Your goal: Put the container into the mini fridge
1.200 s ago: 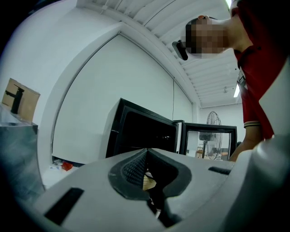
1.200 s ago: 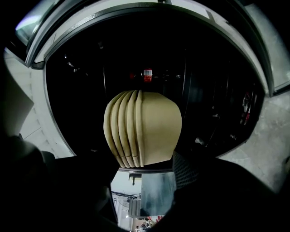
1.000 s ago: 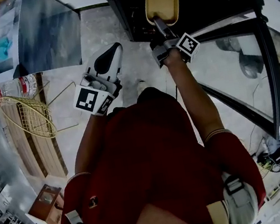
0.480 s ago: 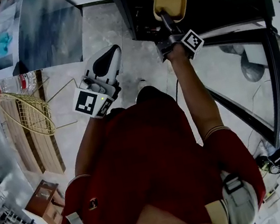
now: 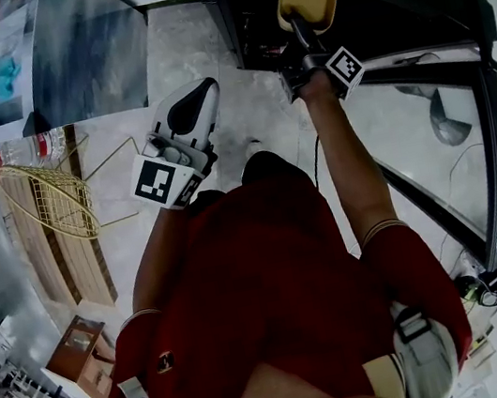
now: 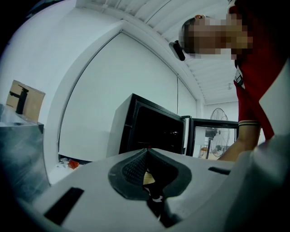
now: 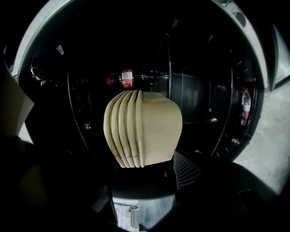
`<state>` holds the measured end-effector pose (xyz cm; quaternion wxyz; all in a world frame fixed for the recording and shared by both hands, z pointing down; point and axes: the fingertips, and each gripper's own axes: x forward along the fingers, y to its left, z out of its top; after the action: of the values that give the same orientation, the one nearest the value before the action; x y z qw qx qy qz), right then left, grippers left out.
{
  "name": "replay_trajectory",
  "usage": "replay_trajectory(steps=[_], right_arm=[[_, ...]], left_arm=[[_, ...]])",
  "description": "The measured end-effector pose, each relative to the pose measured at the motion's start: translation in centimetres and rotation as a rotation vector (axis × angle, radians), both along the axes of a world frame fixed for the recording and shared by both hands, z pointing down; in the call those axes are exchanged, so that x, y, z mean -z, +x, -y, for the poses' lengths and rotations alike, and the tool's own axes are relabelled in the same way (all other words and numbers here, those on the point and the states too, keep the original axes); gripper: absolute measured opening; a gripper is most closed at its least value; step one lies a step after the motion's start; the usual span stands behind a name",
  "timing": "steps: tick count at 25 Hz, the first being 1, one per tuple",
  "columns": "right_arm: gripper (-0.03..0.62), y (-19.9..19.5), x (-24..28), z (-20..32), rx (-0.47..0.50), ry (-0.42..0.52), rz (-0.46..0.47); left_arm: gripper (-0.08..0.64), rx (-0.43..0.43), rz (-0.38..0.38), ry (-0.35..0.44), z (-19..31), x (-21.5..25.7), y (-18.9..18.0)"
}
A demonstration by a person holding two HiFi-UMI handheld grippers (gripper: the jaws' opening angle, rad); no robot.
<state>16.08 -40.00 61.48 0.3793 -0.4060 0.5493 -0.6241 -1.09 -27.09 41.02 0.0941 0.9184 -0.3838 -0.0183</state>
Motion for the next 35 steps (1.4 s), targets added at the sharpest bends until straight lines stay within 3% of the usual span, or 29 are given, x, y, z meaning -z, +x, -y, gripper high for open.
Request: replay_trajectory(steps=[18, 35], right_arm=[[0.394, 0.5, 0.5, 0.8, -0.029, 0.042, -0.039], [0.400, -0.4, 3.1, -5.6, 0.047, 0.046, -0.068]], left_arm=[[0.008, 0.004, 0.017, -0.007, -0.3, -0.2, -0.4], [0.008, -0.037, -0.006, -0.013, -2.6, 0.9, 1.0]])
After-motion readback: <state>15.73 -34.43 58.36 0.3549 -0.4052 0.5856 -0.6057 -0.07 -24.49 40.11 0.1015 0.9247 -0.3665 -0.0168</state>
